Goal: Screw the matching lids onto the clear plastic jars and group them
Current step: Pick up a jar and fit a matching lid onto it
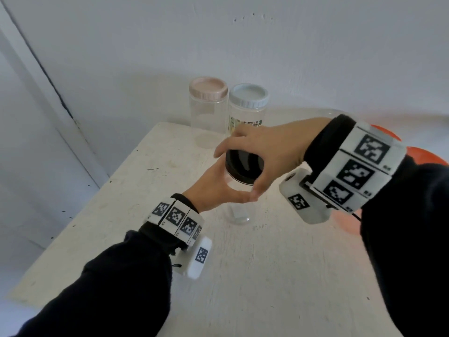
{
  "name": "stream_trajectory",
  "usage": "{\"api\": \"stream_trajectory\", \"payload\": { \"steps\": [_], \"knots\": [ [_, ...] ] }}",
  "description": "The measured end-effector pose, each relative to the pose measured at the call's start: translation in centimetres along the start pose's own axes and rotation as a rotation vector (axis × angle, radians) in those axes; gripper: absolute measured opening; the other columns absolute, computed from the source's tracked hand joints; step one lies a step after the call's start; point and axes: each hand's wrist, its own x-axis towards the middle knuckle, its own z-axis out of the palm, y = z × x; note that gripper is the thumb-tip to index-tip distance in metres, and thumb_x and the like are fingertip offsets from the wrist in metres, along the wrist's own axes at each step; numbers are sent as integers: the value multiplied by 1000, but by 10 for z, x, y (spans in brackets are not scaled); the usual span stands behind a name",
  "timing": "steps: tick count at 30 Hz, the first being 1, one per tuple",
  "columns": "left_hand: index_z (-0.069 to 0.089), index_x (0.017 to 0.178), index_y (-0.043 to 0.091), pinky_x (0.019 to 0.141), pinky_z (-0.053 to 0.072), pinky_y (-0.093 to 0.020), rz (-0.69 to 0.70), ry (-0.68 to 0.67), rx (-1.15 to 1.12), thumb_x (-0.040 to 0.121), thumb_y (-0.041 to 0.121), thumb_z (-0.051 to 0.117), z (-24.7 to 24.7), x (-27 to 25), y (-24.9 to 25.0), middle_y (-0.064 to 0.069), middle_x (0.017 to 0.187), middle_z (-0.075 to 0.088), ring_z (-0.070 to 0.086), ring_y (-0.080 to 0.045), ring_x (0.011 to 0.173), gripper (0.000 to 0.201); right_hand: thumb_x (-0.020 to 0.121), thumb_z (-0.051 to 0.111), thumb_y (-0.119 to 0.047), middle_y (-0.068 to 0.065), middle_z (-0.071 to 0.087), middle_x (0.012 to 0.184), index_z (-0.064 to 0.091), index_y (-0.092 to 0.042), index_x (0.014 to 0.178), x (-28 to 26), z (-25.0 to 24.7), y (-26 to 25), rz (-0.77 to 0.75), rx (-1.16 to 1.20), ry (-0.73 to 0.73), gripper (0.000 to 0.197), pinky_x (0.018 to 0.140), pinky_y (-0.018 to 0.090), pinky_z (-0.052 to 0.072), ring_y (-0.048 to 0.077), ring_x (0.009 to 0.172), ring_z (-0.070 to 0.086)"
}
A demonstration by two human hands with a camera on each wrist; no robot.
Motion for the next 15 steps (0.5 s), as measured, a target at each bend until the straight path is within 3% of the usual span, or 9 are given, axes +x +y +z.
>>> {"api": "stream_trajectory", "payload": {
  "steps": [2,3,6,9,11,13,15],
  "knots": [
    [45,127,19,88,42,-9,-11,-4,4,62,23,84,0,-1,0,11,117,57,52,5,109,76,71,77,-31,-5,32,124,34,-41,130,-2,0,1,-56,7,29,75,87,34,48,19,109,44],
    [44,128,19,89,42,-9,-15,-5,-4,62,25,85,0,-1,1,10,119,57,52,4,110,78,70,76,-32,-4,34,120,37,-39,127,-1,3,1,-40,11,72,70,82,32,48,19,103,46],
    [37,133,24,93,42,-11,-23,-4,-25,63,24,85,0,-2,1,14,123,53,50,5,113,85,71,65,-59,-3,49,101,48,-28,115,7,15,-1,85,49,272,56,68,27,43,17,88,52],
    [36,136,19,90,40,-8,-27,-15,-72,65,17,83,0,-2,1,16,122,52,50,9,111,86,73,50,-75,-3,54,85,51,-18,107,13,22,-5,199,-4,402,67,64,27,41,16,78,54],
    [37,135,19,89,39,-6,-21,-11,-70,65,16,83,0,-2,1,15,122,52,49,10,112,84,74,50,-74,0,55,108,44,-22,126,12,16,-1,173,-9,281,74,76,29,43,19,96,54],
    [39,129,27,87,39,-5,-10,-8,-63,64,14,83,0,-2,2,16,121,53,49,12,110,79,74,65,-59,-2,38,131,29,-35,139,4,5,4,50,68,76,78,95,34,42,19,117,43],
    [40,125,28,84,38,-3,1,-12,-41,65,13,83,0,-2,2,17,117,54,49,17,105,75,71,75,-42,-5,34,130,33,-43,135,-3,-2,6,-59,89,-12,76,99,37,42,17,119,40]
  ]
}}
